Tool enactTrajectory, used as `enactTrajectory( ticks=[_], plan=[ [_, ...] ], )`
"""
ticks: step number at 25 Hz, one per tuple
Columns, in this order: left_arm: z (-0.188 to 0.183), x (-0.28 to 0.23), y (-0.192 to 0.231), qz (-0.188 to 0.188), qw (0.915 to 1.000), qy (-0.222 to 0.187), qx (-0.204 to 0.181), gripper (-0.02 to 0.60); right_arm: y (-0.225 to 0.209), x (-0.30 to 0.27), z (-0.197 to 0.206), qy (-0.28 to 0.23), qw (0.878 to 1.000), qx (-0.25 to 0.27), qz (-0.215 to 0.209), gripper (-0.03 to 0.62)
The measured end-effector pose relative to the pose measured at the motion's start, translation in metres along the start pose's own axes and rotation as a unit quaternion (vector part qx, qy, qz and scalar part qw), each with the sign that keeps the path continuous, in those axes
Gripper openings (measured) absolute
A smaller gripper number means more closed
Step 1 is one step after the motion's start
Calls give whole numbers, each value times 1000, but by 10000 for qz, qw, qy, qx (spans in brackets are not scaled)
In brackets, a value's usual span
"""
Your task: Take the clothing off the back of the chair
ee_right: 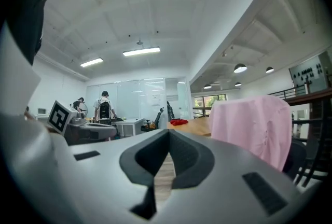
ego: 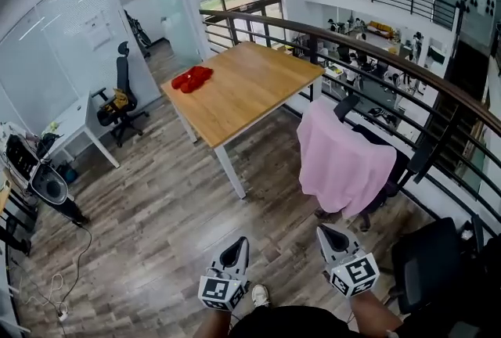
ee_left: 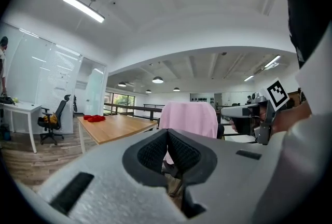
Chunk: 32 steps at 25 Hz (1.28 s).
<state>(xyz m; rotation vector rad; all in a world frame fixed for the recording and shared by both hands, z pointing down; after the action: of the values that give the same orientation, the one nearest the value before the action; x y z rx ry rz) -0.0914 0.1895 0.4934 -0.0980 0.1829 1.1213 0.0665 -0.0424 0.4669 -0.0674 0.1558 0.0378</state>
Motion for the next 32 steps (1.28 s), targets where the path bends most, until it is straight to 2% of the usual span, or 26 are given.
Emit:
enactTrajectory(
  ticks=[3,5,10,14,24,32],
  plan=[
    [-6,-20,32,134,9993,65,-354,17,-2,-25,-1,86,9995,-119,284,3],
    [-12,-31,54,186,9987,121,-452,17,-1,-41,-3,131,9988,-141,440,3],
    [-10,-55,94,544,9973,130,-483,17,8,-72,-5,221,9967,-207,755,3],
    [-9,-70,118,872,9949,322,-392,17,18,-95,-10,181,9946,-239,991,3],
    [-20,-101,152,1721,9837,110,-518,17,38,-111,-18,151,9829,-324,1805,3],
    [-21,-142,144,2286,9712,69,-661,17,22,-93,-9,191,9681,-346,2476,3]
  ],
)
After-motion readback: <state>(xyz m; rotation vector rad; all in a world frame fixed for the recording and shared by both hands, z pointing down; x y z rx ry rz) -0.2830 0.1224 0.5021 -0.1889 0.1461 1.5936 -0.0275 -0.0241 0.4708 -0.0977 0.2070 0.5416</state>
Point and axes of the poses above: the fingertips, and each gripper's own axes: x backward along the fingers, y to its left, z out of its underside, the point moved 8 cm from there along x, backward along the fingers, and after that the axes turned 7 degrees about y, right-handed, at the moved point
